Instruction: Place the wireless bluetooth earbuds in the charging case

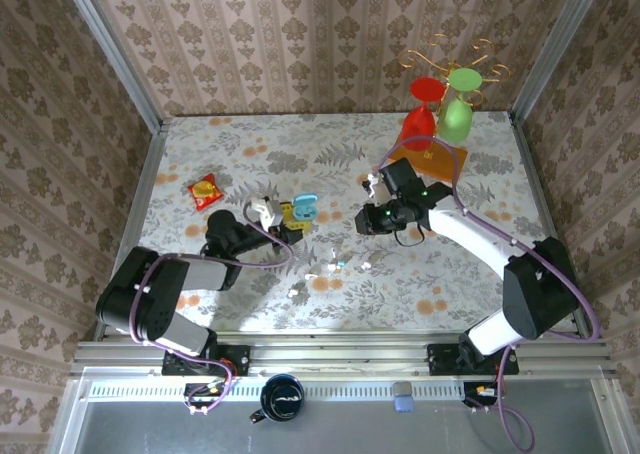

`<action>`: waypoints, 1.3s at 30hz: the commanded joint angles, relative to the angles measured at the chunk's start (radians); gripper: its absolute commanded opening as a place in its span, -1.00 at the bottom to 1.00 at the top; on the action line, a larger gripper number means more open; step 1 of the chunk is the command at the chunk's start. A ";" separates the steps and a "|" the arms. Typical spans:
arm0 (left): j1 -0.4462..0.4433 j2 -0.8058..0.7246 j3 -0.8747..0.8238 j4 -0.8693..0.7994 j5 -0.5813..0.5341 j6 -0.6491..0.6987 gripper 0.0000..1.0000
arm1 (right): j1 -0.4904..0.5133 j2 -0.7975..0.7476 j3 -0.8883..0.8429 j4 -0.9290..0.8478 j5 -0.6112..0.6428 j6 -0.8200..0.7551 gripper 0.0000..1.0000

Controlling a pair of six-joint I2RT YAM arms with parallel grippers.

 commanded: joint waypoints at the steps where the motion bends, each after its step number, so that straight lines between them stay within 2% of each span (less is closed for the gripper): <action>1: -0.015 0.013 0.025 0.026 0.036 0.033 -0.26 | 0.002 -0.044 -0.021 0.060 -0.096 0.044 -0.65; 7: -0.034 0.024 0.021 0.025 0.049 0.061 -0.25 | 0.056 -0.100 0.004 0.101 -0.158 0.023 -0.64; 17: -0.036 0.012 0.013 0.028 0.093 0.110 -0.26 | 0.162 -0.094 0.075 0.123 -0.142 -0.042 -0.64; 39: -0.037 -0.033 -0.016 0.028 0.148 0.085 -0.28 | 0.176 -0.015 0.141 0.101 -0.085 -0.100 -0.64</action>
